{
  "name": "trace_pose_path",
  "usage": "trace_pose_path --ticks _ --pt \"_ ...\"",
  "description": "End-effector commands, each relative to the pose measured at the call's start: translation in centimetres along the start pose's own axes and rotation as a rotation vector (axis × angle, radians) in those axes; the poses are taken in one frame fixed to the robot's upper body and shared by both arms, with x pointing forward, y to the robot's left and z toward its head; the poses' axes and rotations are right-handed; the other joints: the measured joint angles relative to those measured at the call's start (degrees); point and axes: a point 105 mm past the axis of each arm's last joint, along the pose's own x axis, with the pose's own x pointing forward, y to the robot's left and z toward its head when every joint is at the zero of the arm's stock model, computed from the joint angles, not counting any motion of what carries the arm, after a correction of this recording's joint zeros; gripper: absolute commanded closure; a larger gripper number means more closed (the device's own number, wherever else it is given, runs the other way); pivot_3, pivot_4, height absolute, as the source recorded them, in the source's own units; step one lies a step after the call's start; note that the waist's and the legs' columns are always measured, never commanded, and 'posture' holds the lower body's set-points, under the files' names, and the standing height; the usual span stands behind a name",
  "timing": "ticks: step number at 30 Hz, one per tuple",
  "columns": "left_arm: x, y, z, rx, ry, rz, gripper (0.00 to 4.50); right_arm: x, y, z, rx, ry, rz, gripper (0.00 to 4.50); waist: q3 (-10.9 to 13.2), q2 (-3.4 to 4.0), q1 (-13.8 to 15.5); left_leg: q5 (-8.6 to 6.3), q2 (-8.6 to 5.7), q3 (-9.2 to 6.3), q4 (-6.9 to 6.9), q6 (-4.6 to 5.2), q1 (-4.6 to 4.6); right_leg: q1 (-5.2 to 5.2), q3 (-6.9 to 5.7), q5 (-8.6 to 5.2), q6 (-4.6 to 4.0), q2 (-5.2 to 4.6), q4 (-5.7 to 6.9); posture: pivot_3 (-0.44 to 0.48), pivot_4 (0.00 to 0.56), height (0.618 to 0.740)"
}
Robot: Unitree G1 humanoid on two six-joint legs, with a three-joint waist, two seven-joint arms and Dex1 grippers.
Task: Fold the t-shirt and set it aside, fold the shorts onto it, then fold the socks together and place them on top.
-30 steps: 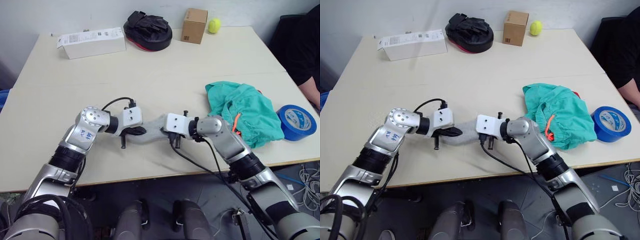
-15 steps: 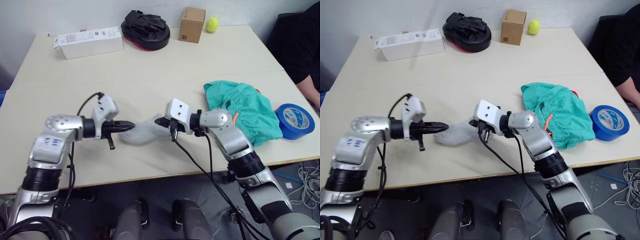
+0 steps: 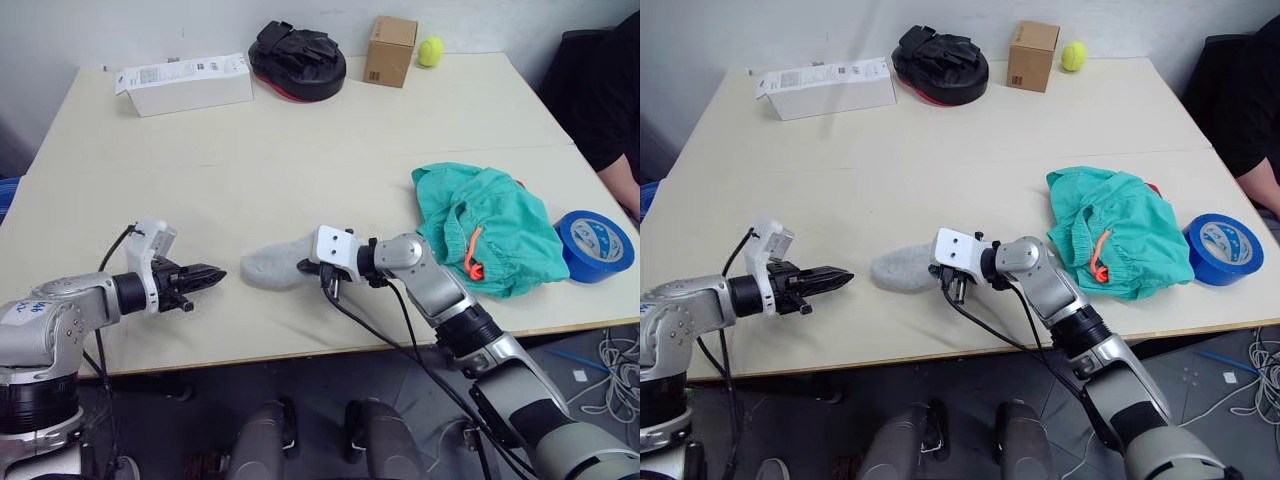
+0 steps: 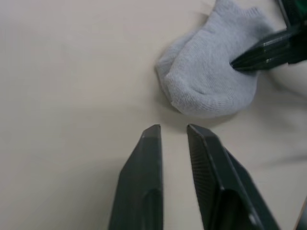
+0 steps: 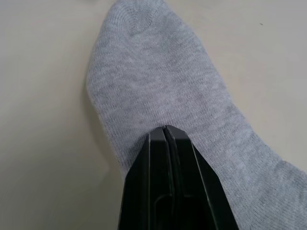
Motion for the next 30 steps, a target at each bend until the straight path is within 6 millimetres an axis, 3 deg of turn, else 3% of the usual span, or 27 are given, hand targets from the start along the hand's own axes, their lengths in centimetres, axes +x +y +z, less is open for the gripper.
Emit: trace_pose_path --ticks 1,4,8,12,16,19,24,28,30 --pt "0.3 -0.8 0.1 -0.136 -0.018 -0.045 2.03 0.4 0.2 -0.7 -0.002 0.032 -0.001 4.50 0.0 -0.04 0.0 0.01 0.01 0.00 0.00 -0.01 0.01 0.00 -0.01 0.00 0.00 0.02 0.01 0.000 0.150 0.740" --pt "1.6 -1.0 0.5 -0.214 -0.052 -0.058 1.12 0.4 0.1 -0.8 0.000 0.031 -0.004 4.50 -0.1 -0.13 0.2 0.01 0.00 -0.02 0.00 -0.03 0.03 0.04 -0.01 0.00 0.00 0.01 0.01 0.000 0.150 0.740" --pt "3.2 -1.5 0.7 -0.296 -0.068 -0.092 1.12 0.3 0.0 -0.9 0.005 0.036 -0.017 4.50 -0.1 -0.22 0.1 0.02 0.00 -0.02 0.00 -0.06 0.08 0.08 0.00 0.00 0.00 0.02 0.01 0.000 0.150 0.740" --pt "5.0 -1.9 -0.3 -0.339 -0.021 -0.100 1.12 0.3 -0.1 -1.0 0.012 0.043 -0.023 4.50 -0.1 -0.24 0.2 0.00 0.00 -0.02 -0.07 -0.10 0.20 0.15 0.00 0.00 0.00 0.01 0.03 0.000 0.150 0.740" --pt "6.6 -1.6 -0.4 -0.424 -0.020 -0.083 1.12 0.1 -0.1 -0.9 0.016 0.045 -0.024 4.50 -0.2 -0.24 0.5 -0.08 -0.01 -0.11 -0.20 -0.17 0.84 0.91 -0.08 0.00 0.00 0.00 -0.29 0.000 0.150 0.740" --pt "7.6 -1.3 -0.5 -0.509 -0.024 -0.077 1.68 0.0 -0.1 -0.8 0.018 0.043 -0.024 4.50 -0.2 -0.25 0.6 -0.10 -0.07 -0.18 -0.19 -0.18 0.85 0.98 -0.12 0.00 0.00 -0.10 -0.38 0.000 0.150 0.740" --pt "7.9 -1.8 -0.2 -0.522 -0.007 -0.099 3.24 0.0 0.0 -0.7 0.020 0.041 -0.026 4.50 -0.2 -0.26 0.5 -0.11 -0.10 -0.18 -0.27 -0.19 0.84 0.93 -0.13 0.01 0.01 -0.12 -0.36 0.000 0.150 0.740" --pt "7.1 -1.8 1.4 -0.499 -0.040 -0.125 4.44 -0.2 -0.2 -0.8 0.033 0.042 -0.039 4.50 -0.2 -0.26 0.4 -0.13 -0.09 -0.18 -0.33 -0.22 0.83 0.90 -0.16 0.01 0.01 -0.10 -0.36 0.000 0.150 0.740" --pt "6.8 -1.9 2.5 -0.484 -0.063 -0.138 4.47 -0.2 -0.3 -0.8 0.040 0.040 -0.044 4.50 -0.2 -0.26 0.4 -0.13 -0.08 -0.18 -0.33 -0.24 0.82 0.88 -0.16 0.01 0.01 -0.08 -0.36 0.000 0.150 0.740"
